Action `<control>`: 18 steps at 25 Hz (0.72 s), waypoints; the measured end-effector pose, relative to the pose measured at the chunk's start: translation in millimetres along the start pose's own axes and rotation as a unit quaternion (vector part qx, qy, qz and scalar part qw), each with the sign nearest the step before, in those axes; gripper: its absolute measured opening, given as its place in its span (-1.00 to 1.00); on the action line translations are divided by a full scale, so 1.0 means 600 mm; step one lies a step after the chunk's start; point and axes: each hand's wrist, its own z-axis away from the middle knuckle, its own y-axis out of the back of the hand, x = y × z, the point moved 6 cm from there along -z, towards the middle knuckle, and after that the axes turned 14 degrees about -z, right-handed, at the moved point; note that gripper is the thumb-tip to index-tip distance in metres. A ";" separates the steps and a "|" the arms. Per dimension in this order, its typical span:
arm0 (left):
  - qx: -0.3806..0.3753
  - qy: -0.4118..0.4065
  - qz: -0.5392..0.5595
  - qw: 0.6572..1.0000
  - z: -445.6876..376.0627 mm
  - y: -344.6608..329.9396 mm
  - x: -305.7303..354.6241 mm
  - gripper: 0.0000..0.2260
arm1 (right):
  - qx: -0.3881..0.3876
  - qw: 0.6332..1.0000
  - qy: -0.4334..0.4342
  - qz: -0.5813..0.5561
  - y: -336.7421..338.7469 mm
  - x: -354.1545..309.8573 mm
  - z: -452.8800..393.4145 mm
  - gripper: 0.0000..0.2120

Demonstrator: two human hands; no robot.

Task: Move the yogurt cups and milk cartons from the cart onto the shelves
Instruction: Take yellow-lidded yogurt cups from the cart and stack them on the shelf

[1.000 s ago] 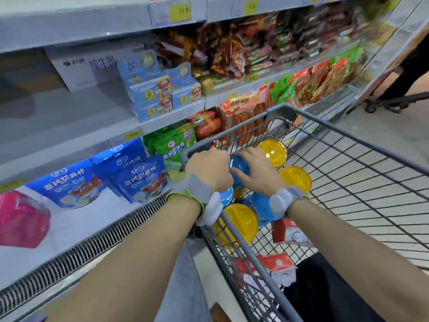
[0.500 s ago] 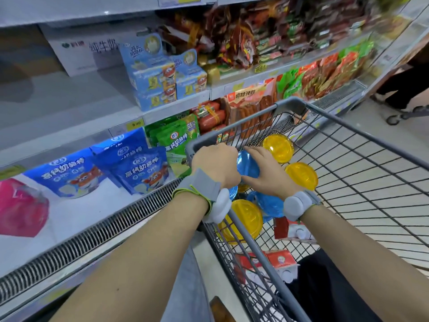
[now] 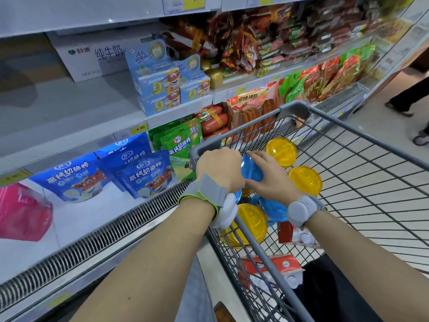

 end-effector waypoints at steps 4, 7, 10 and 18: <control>-0.001 0.014 -0.011 1.000 -0.001 0.001 -0.002 -0.72 | 0.032 0.999 -0.019 -0.038 0.028 0.006 -0.013 -0.39; -0.006 0.017 -0.013 1.000 0.003 0.005 -0.001 -0.71 | 0.183 0.979 -0.086 0.001 0.088 0.037 -0.035 -0.53; -0.011 0.010 -0.008 1.000 0.003 0.006 -0.001 -0.71 | 0.132 0.960 -0.242 0.038 0.094 0.095 -0.049 -0.34; 0.007 -0.011 0.006 1.000 0.003 0.009 -0.002 -0.71 | 0.163 0.957 -0.242 0.011 0.100 0.097 -0.044 -0.31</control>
